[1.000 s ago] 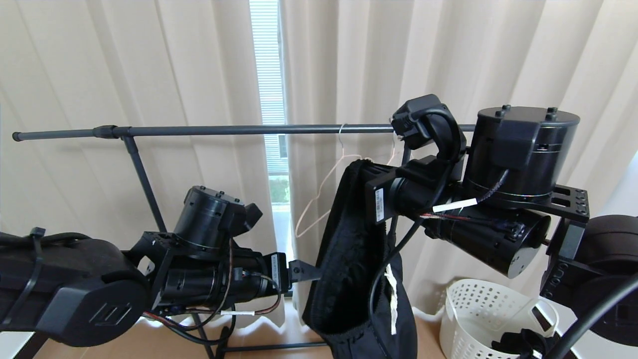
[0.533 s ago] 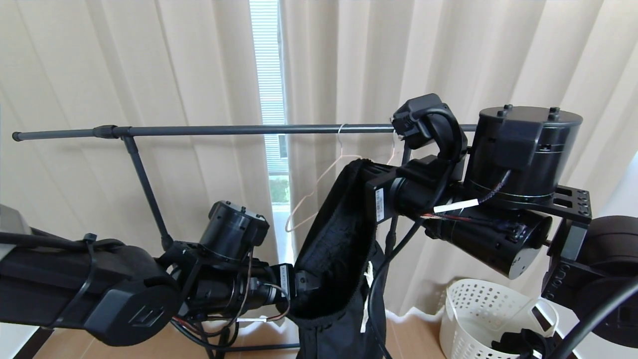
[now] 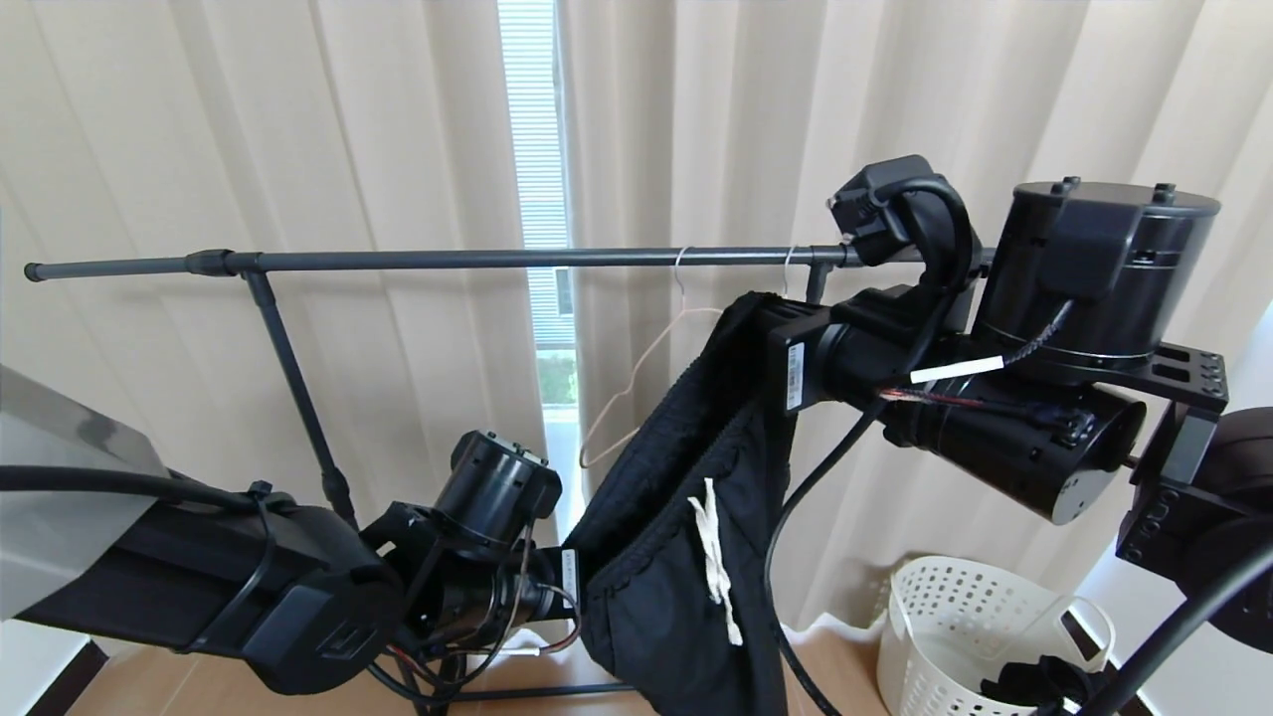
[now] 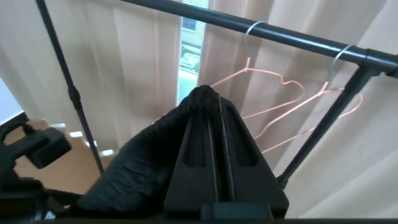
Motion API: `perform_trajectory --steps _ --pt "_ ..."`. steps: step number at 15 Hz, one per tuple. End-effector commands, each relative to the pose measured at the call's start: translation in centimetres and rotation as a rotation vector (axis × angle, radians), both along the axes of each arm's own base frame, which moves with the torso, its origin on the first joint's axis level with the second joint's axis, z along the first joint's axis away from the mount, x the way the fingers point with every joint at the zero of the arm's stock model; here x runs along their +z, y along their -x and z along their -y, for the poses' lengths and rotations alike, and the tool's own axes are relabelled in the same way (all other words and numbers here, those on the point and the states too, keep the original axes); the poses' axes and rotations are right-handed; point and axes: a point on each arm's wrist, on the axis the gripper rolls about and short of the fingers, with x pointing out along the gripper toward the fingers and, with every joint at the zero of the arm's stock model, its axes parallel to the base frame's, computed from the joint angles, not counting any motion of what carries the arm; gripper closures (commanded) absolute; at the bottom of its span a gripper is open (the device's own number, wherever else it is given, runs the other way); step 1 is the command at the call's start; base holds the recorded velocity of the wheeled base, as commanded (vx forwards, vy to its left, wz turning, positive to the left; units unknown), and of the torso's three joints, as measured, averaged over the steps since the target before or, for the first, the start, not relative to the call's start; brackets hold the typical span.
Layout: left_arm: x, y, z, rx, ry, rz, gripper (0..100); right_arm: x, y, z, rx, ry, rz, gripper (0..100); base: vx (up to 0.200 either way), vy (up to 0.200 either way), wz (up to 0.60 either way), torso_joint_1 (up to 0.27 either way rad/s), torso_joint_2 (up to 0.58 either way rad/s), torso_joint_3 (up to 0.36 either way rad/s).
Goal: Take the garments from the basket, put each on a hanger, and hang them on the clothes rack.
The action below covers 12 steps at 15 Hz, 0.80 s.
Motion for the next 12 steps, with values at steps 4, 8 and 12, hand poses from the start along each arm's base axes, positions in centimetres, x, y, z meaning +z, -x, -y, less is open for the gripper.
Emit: perform_trajectory --steps 4,8,12 --pt "7.6 2.7 -6.0 -0.016 0.008 0.263 100 0.9 -2.0 3.8 -0.129 0.037 0.044 100 0.0 0.0 0.0 0.0 0.0 0.0" --pt "10.2 3.3 -11.7 0.025 -0.142 0.375 100 0.9 -3.3 6.1 -0.212 0.096 0.06 100 0.0 0.0 0.0 0.0 0.0 0.0" --pt "10.2 3.0 -14.7 0.062 -0.264 0.394 100 1.0 -4.0 7.6 -0.262 0.128 0.068 100 0.0 0.0 0.0 0.0 0.0 0.0"
